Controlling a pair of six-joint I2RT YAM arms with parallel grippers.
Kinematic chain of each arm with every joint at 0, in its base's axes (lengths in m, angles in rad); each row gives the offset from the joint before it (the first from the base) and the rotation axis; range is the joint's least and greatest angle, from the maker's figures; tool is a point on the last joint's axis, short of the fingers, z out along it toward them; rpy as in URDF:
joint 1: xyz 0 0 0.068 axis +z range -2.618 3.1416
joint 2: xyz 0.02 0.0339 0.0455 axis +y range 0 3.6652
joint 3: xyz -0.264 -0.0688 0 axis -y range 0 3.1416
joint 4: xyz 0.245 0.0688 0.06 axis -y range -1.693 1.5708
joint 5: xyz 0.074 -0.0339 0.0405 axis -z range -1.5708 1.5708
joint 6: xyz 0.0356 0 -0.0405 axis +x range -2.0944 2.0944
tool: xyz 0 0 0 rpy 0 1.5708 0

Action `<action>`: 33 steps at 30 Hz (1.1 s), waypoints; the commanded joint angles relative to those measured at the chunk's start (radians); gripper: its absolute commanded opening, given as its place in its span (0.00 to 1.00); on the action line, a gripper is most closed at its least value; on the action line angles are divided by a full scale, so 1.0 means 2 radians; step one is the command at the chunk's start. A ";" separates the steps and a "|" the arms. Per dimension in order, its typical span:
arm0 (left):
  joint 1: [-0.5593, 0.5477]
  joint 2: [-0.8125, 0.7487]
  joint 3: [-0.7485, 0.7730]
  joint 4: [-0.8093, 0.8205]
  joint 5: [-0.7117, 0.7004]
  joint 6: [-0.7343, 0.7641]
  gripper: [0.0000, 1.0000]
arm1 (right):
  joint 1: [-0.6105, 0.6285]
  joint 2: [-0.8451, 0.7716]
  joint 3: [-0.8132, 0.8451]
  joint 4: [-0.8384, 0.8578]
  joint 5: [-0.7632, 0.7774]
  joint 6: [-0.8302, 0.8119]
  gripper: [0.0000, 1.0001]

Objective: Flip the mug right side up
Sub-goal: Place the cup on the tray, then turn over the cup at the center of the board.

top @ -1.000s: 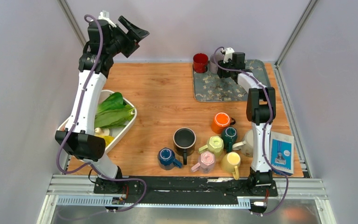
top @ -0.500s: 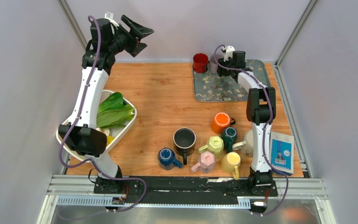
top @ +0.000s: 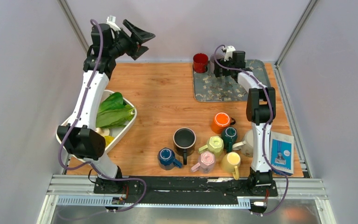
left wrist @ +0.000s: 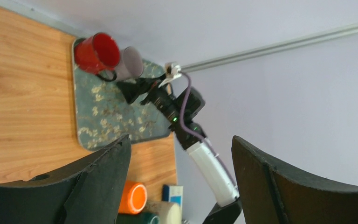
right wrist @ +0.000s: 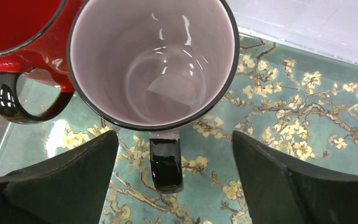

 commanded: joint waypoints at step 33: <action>-0.024 -0.131 -0.317 -0.069 -0.104 0.693 0.87 | 0.031 -0.404 -0.241 -0.382 -0.076 -0.224 1.00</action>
